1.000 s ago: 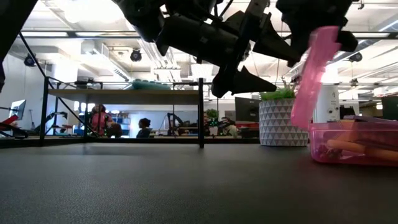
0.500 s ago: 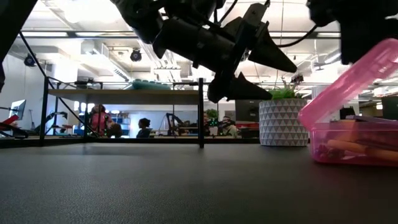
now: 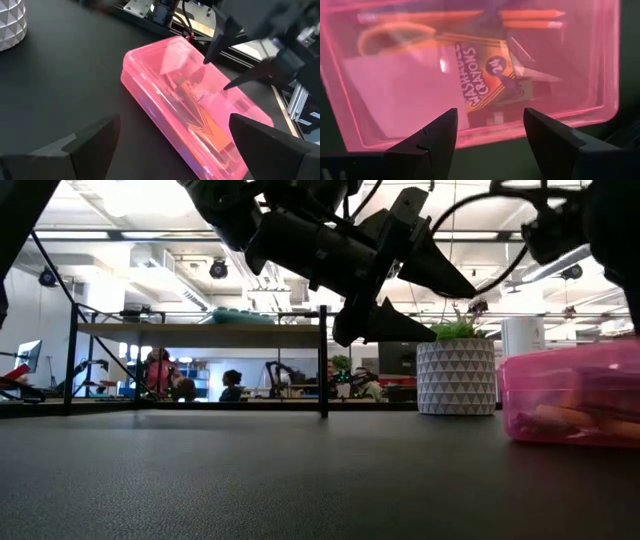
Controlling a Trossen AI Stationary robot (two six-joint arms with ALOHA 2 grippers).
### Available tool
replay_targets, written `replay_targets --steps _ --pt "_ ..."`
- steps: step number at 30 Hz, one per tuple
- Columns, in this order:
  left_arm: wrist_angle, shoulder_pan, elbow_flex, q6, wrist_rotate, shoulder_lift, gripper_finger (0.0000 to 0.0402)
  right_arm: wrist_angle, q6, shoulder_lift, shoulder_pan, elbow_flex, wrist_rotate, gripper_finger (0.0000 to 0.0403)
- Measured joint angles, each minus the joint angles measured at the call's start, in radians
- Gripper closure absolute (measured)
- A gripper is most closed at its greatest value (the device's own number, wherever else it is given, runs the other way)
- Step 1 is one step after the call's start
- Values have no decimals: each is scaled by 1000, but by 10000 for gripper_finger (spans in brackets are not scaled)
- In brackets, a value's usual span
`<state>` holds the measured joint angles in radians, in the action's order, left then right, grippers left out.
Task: Pack school essentials
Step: Close the pink supply box
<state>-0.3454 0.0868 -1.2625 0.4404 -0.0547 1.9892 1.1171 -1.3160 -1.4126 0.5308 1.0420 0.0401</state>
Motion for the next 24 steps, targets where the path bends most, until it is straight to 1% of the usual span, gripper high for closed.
replay_targets --steps 7,13,17,21,24 --pt "0 0 0 25 0 -1 45 -8 73 -74 2 3 -49 184" --pt "24 0 1 25 -3 -17 45 -31 109 -90 -1 -8 -57 184" --pt "27 0 7 25 -7 -42 45 -77 117 -90 -19 -50 -79 184" --pt "32 -2 9 25 -20 -59 45 -178 150 -93 -40 -121 -132 184" --pt "50 -2 6 24 -32 -67 45 -227 152 -91 -41 -157 -135 184"
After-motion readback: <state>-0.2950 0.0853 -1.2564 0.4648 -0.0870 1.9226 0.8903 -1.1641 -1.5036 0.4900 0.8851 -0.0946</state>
